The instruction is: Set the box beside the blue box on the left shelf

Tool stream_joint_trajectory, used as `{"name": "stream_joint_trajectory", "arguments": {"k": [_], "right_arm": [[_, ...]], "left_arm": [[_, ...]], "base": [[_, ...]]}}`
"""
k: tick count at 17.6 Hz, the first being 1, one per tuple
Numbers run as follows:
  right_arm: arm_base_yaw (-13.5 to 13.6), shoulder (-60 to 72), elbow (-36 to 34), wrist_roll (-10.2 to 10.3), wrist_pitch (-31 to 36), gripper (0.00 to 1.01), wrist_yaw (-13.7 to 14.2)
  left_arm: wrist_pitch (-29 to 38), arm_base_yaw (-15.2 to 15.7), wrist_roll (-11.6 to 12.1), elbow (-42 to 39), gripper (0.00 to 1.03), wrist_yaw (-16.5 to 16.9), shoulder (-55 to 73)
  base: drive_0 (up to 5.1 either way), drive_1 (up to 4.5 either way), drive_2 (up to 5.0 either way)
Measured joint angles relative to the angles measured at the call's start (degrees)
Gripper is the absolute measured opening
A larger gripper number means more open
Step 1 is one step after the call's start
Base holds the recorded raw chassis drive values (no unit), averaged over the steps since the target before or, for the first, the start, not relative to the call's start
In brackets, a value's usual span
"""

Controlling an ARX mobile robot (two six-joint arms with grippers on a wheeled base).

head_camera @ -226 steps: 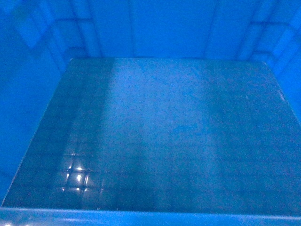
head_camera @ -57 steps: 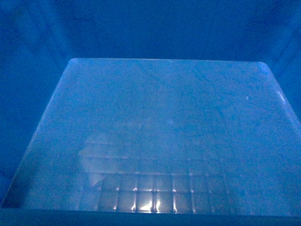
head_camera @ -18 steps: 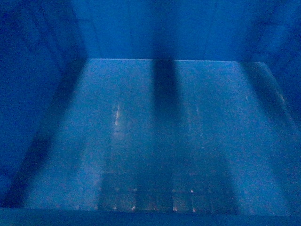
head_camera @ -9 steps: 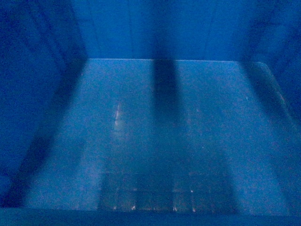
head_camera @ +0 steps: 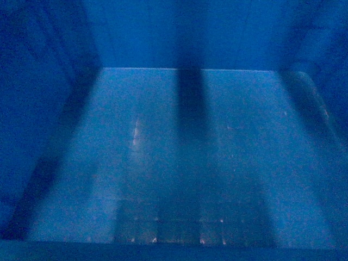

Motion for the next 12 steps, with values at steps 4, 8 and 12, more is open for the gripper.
{"name": "stream_joint_trajectory", "arguments": {"k": [4, 8, 12], "right_arm": [[0.0, 0.0, 0.0, 0.0, 0.1, 0.09, 0.1], [2.0, 9.5, 1.1, -3.0, 12.5, 0.11, 6.4], [-2.4, 22.8, 4.9, 1.2, 7.0, 0.09, -3.1]], "left_arm": [[1.7, -0.1, 0.7, -0.3, 0.08, -0.9, 0.0], [22.2, 2.3, 11.6, -5.5, 0.11, -9.6, 4.5], [14.9, 7.0, 7.2, -2.9, 0.11, -2.6, 14.3]], "base": [[0.0, 0.00, 0.0], [0.0, 0.00, 0.0], [0.0, 0.00, 0.0]]}}
